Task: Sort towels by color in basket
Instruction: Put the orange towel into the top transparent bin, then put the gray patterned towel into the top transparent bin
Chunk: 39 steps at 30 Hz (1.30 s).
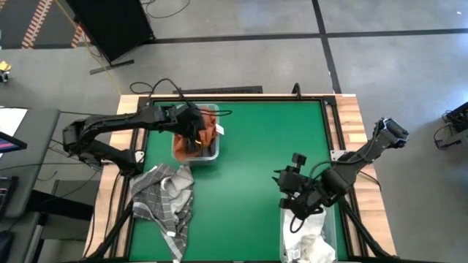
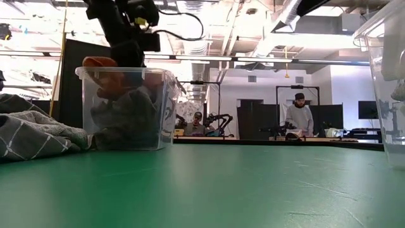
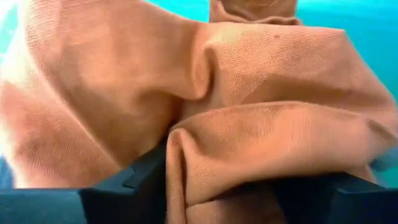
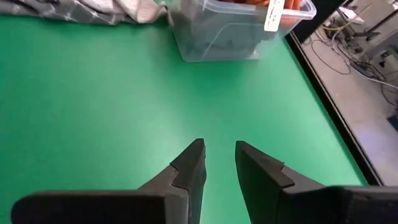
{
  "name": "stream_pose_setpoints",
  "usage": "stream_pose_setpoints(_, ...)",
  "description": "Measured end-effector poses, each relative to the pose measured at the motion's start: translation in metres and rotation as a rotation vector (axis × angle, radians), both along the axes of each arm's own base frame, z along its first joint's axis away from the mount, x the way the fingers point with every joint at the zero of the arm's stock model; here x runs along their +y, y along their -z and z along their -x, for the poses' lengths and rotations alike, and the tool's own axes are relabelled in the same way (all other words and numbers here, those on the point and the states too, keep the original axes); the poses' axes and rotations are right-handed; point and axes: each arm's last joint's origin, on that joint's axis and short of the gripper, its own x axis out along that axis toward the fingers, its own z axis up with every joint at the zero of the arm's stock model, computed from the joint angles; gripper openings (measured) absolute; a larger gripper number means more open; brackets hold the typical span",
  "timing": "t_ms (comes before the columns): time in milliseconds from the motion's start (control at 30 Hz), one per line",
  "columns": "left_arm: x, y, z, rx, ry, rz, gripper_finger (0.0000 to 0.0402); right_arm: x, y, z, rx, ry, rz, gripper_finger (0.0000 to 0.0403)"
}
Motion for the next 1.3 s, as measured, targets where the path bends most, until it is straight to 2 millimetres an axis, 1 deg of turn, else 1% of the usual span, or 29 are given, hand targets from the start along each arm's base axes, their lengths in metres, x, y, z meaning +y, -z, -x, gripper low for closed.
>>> stream_pose_setpoints(100,-0.003,-0.010,0.006,-0.045,0.010,-0.004,0.0250,-0.001,0.006,-0.006,0.025,0.007,0.024,0.0120)
stream_pose_setpoints(233,-0.009,-0.027,0.018,-0.127,0.040,0.009,0.0255,-0.004,0.011,-0.013,0.051,0.016,0.048,0.0120)
stream_pose_setpoints(433,-0.017,-0.045,0.033,-0.235,0.090,0.044,0.0255,-0.014,0.012,-0.018,0.061,0.050,0.056,0.0120)
stream_pose_setpoints(667,-0.023,-0.058,0.046,-0.301,0.103,0.039,0.0255,-0.025,0.012,-0.021,0.069,0.095,0.079,0.0120)
stream_pose_setpoints(900,-0.035,-0.066,0.052,-0.335,0.178,0.018,0.0255,-0.037,0.011,-0.024,0.049,0.164,0.157,0.0120)
stream_pose_setpoints(1067,-0.045,-0.068,0.052,-0.340,0.236,0.013,0.0255,-0.054,0.010,-0.023,0.063,0.259,0.249,0.0119)
stream_pose_setpoints(1200,-0.056,-0.064,0.052,-0.298,0.276,0.047,0.0255,-0.077,0.012,-0.018,0.151,0.348,0.304,0.0118)
stream_pose_setpoints(1300,-0.065,-0.061,0.052,-0.261,0.309,0.074,0.0255,-0.096,0.009,-0.009,0.223,0.425,0.331,0.0118)
